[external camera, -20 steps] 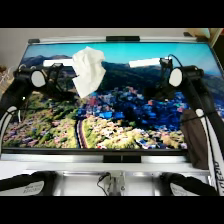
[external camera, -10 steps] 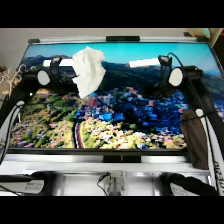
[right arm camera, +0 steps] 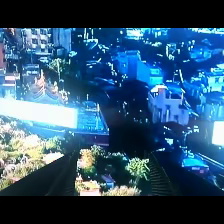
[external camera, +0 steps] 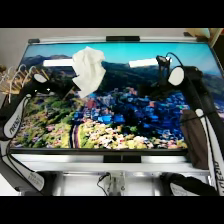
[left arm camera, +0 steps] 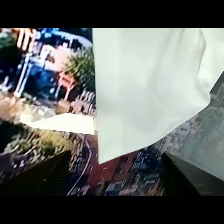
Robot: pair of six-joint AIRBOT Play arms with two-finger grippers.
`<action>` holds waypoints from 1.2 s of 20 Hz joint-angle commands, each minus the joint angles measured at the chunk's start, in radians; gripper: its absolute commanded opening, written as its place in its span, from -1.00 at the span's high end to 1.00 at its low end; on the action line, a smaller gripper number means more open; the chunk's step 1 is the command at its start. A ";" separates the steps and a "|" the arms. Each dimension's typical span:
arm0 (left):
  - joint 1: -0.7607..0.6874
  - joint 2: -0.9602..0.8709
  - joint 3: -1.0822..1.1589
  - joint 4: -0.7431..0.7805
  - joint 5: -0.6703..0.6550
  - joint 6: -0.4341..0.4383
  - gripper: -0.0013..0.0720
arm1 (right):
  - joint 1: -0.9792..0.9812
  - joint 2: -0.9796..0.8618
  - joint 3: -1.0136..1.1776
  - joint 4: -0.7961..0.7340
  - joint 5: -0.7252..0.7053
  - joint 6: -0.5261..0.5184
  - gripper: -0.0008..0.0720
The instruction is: Fold the shirts.
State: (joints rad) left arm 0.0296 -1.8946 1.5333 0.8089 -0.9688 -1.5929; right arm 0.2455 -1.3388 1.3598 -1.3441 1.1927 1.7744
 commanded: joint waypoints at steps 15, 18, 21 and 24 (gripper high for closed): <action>-0.049 -0.103 0.134 -0.490 0.056 0.357 0.89 | 0.001 0.000 0.001 0.019 0.041 -0.003 -0.56; -0.032 0.001 0.267 -0.617 -0.100 0.536 0.90 | 0.001 0.041 0.002 0.056 0.049 -0.003 -0.56; -0.041 0.265 0.321 -0.615 -0.116 0.624 0.90 | 0.001 0.198 0.002 -0.033 -0.018 -0.003 -0.56; -0.100 0.551 0.320 -0.525 -0.117 0.657 0.90 | 0.001 0.438 0.002 -0.192 -0.119 -0.003 -0.56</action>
State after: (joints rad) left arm -0.0319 -1.5715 1.8297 0.2401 -1.0523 -1.0172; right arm 0.2466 -1.0794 1.3617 -1.4040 1.1625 1.7710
